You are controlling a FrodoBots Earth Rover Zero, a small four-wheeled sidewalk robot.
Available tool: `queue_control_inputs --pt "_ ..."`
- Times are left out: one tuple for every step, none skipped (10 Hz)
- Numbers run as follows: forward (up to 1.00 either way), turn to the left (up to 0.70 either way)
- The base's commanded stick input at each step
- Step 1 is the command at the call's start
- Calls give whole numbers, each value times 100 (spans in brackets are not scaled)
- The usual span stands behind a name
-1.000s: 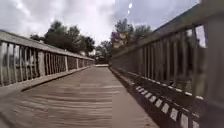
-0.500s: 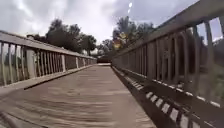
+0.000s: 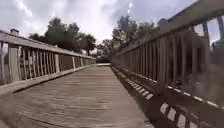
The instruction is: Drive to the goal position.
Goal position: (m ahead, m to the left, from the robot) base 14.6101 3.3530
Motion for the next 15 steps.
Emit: queue_control_inputs --pt "85 0" --pt "85 0" --pt "85 0" --pt "85 0" --pt "85 0" --pt "85 0" --pt "85 0" --pt "85 0" --pt "85 0" --pt "85 0" --pt "85 0" --pt "85 0" --pt "85 0" --pt "85 0" --pt "85 0"
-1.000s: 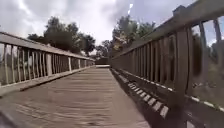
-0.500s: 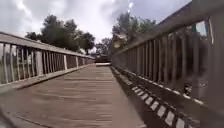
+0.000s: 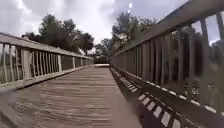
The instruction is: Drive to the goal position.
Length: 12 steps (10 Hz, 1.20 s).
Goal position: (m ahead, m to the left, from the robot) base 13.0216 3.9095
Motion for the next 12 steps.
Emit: queue_control_inputs --pt "85 0" --pt "85 0" --pt "85 0" --pt "85 0" --pt "85 0" --pt "85 0" --pt "85 0" --pt "85 0" --pt "85 0" --pt "85 0" --pt "85 0" --pt "85 15"
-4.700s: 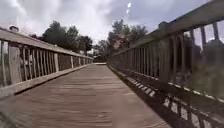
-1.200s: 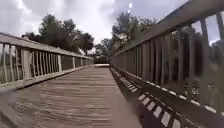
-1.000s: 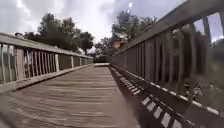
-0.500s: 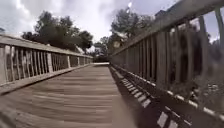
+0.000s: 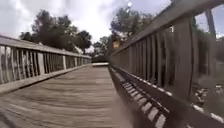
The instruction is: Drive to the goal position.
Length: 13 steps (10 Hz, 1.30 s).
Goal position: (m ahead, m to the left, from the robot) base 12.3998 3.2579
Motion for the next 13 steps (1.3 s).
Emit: queue_control_inputs --pt "85 33" --pt "85 33" --pt "85 34" --pt "85 34" --pt "85 24" --pt "85 5" --pt "85 13" --pt "85 25" --pt "85 31" --pt "85 22" --pt "85 0" --pt "85 0" --pt "85 0"
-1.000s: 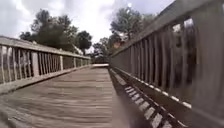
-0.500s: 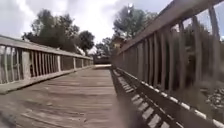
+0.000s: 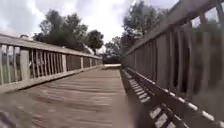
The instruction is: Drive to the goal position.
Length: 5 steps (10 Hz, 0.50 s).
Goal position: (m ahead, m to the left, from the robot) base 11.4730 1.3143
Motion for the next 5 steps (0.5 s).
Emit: queue_control_inputs --pt "85 0" --pt "85 0" --pt "85 0" --pt "85 0" --pt "85 0"
